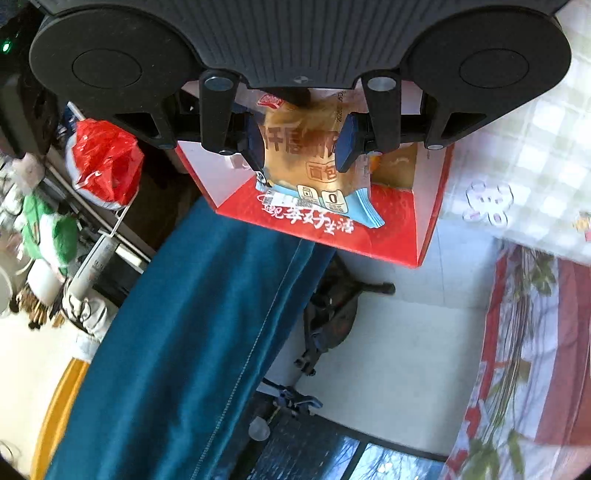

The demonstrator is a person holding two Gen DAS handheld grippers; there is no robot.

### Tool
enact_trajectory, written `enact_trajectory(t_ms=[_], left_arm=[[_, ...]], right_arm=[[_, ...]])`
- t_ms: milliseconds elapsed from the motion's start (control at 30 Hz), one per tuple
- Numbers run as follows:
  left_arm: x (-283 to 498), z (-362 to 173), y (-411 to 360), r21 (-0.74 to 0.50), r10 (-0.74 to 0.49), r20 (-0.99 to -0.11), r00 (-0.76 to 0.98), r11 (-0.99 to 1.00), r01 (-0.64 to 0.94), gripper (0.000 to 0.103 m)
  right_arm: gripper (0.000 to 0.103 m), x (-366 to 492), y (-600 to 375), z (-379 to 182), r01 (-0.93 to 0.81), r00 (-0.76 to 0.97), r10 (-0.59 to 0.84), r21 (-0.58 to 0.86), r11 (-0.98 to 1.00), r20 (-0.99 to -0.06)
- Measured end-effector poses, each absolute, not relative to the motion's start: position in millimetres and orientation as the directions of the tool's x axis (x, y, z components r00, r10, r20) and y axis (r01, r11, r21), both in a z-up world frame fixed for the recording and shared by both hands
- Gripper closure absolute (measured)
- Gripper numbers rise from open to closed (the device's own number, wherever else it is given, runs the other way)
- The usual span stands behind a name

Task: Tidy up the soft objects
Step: 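Carry the bread snack into the red box and open both tools, then move both tools down to the white wrapped towel roll and close them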

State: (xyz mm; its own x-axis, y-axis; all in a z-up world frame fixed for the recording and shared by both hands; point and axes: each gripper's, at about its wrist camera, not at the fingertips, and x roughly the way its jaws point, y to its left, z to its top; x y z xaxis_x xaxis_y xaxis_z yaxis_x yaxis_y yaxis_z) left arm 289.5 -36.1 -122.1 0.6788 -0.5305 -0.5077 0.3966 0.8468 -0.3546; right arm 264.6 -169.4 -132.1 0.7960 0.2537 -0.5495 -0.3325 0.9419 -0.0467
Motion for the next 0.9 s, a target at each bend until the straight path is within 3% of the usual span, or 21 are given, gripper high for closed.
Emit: enact_trajectory(t_ms=[133, 267, 600, 900], left_arm=[[290, -120, -36, -0.322, -0.499, -0.521, 0.693, 0.866, 0.381, 0.053], [283, -118, -28, -0.28, -0.471, -0.534, 0.702, 0.882, 0.379, 0.053], [249, -121, -29, -0.182, -0.454, -0.566, 0.688, 0.883, 0.433, 0.053], [200, -146, -30, -0.17, -0.46, -0.613, 0.642, 0.871, 0.461, 0.053]], right_arm=[[0.067, 276, -168, -133, -0.294, 0.805, 0.214, -0.06, 0.954, -0.553], [0.064, 285, -171, -132, -0.175, 0.834, 0.082, -0.121, 0.977, -0.545], [0.069, 235, -197, -121, -0.219, 0.858, 0.149, -0.087, 0.972, -0.492], [0.07, 161, -210, -122, -0.221, 0.867, 0.195, -0.003, 0.975, -0.458]])
